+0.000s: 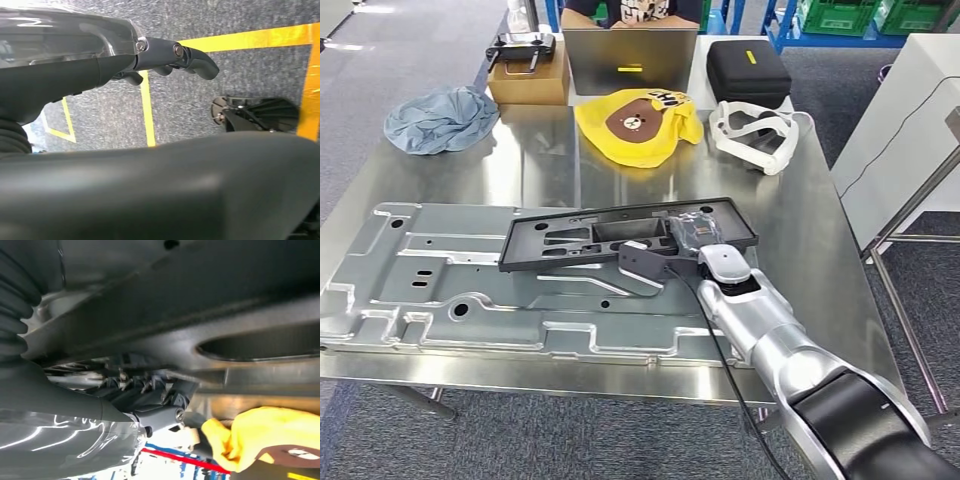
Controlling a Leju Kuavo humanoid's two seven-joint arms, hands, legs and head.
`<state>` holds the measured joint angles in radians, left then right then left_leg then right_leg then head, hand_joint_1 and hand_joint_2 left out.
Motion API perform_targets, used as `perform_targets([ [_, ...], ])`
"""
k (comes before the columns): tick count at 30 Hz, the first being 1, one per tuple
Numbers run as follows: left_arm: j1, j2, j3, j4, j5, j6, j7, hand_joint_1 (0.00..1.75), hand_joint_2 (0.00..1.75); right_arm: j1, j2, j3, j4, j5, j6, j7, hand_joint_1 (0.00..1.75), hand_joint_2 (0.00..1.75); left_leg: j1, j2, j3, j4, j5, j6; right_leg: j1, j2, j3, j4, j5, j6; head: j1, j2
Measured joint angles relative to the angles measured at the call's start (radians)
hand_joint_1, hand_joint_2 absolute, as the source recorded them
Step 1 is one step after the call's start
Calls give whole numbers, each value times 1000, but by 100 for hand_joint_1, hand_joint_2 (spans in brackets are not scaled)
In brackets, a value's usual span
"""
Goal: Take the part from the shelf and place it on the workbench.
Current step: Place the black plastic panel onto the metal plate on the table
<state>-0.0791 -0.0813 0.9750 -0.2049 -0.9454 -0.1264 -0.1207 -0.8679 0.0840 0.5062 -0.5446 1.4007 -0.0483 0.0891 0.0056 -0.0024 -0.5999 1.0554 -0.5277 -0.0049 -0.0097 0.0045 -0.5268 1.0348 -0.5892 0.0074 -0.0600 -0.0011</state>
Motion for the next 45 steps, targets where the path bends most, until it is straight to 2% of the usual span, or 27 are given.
perform_targets([
  [3, 0, 0, 4, 0, 2, -12, -22, 0, 0, 9, 3, 0, -3, -10, 8, -24, 0, 0, 0, 0, 0, 0, 0, 0, 0, 0, 0, 0, 0, 0, 0, 0],
  [10, 1, 0, 17, 0, 1, -21, -35, 0, 0, 21, 8, 0, -45, -114, 34, -95, 0, 0, 0, 1, 1, 0, 0, 0, 0, 2, 0, 0, 0, 0, 0, 0],
  [13, 0, 0, 22, 0, 1, -24, -39, 0, 0, 28, 9, -3, -79, -229, 70, -165, 0, 0, 0, 1, 1, 0, 0, 0, 0, 1, 0, 0, 0, 0, 0, 0],
  [16, 2, 0, 28, 0, 0, -31, -42, 0, 0, 31, 2, -13, -120, -405, 123, -236, 0, 0, 0, 0, 1, 0, 0, 0, 0, 0, 0, 0, 0, 0, 0, 0],
  [22, 4, 0, 40, 0, -4, -37, -43, 0, 0, 30, -46, -18, -197, -667, 189, -302, 0, 0, 0, 0, 1, 0, 0, 0, 0, 0, 1, 0, 0, 0, 0, 0],
  [31, 6, 0, 54, 0, -19, -42, -53, 0, 0, 54, -147, -33, -339, -1043, 295, -404, 0, 0, -1, 0, 2, 1, 0, 0, -1, -1, 1, 0, 0, 0, 0, 0],
  [34, 6, 0, 57, 0, -22, -48, -60, 0, 0, 124, -167, -78, -441, -1177, 292, -468, 0, 0, 0, 0, 2, 0, 0, 0, -1, -1, 1, 0, 0, 0, 0, 0],
  [38, 6, 0, 60, 0, -23, -53, -75, 0, 0, 279, -166, -163, -644, -1306, 284, -557, 0, 0, 0, -1, 1, 0, 0, 0, 0, -2, 1, 0, -1, 0, 0, 0],
  [45, 7, 0, 72, 0, -27, -48, -77, 0, 0, 576, -127, -288, -1036, -1396, 335, -679, 0, 0, -1, -1, 1, 0, -2, 1, -1, -2, 1, -1, -1, 1, 0, 0],
])
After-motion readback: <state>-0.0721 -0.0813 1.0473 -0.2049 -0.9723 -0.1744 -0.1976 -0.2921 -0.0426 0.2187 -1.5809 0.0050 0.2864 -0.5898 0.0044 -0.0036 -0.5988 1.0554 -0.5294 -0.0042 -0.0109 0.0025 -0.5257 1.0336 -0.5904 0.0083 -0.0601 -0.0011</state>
